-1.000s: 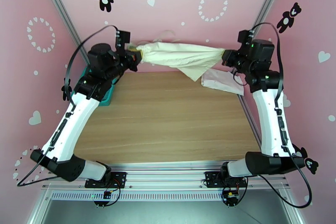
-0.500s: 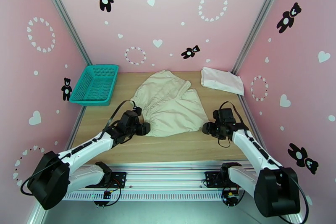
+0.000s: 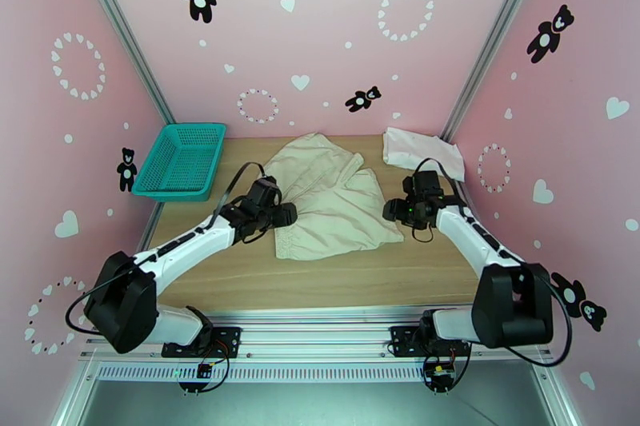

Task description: Fold and stack the mixed laundry pile

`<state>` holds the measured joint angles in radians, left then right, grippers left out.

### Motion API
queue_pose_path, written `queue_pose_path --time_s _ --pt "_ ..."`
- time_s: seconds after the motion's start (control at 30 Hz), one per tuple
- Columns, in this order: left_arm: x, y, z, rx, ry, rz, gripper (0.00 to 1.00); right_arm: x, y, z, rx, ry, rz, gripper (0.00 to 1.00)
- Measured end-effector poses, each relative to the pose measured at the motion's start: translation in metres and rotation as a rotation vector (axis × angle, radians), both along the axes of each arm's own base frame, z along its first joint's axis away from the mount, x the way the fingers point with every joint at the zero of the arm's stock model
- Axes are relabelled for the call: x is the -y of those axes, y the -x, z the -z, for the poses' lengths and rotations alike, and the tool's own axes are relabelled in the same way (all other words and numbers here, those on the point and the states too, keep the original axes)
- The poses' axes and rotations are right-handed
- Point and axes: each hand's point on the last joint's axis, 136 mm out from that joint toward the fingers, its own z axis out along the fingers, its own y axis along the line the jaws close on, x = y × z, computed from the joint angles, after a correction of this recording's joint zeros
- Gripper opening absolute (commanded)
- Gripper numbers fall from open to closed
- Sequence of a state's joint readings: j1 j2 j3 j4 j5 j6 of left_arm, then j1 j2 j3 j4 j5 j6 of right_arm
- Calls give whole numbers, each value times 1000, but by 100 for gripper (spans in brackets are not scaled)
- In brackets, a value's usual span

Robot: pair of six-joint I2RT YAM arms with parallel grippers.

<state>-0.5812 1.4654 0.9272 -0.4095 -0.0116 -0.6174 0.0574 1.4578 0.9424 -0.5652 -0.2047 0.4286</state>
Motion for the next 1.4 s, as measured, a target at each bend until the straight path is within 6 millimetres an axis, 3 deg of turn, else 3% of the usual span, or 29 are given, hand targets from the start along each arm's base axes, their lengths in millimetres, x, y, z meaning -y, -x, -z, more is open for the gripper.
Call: queue_pose_path --time_s 0.1,0.23,0.43,0.53,0.67,0.8,0.97,1.1,1.27,1.37,1.4 --pt "-3 15 25 -72 -16 -8 76 -1 0 15 -48 5 -12 68" --pt "-6 37 43 -126 -11 -4 84 1 2 17 -55 14 -14 70" --pt "-6 59 51 -165 30 20 78 5 25 15 -45 18 13 72" --pt "2 67 61 -188 86 43 65 9 40 18 -52 12 52 74" --pt "12 71 65 -192 119 58 40 14 60 33 -89 -51 126 74" --pt "17 66 60 -160 135 75 20 11 71 51 -124 -149 177 66" --pt "19 64 52 -123 136 104 3 -3 57 58 -81 -233 142 53" --pt "19 61 38 -75 134 127 0 -6 34 45 -3 -213 88 31" --pt "24 50 8 0 149 147 0 -9 -18 11 99 -125 25 3" --pt "28 41 -12 49 157 156 0 -11 -42 -21 163 -65 -1 0" --pt "29 39 -18 63 160 159 0 -11 -47 -32 179 -46 -1 5"
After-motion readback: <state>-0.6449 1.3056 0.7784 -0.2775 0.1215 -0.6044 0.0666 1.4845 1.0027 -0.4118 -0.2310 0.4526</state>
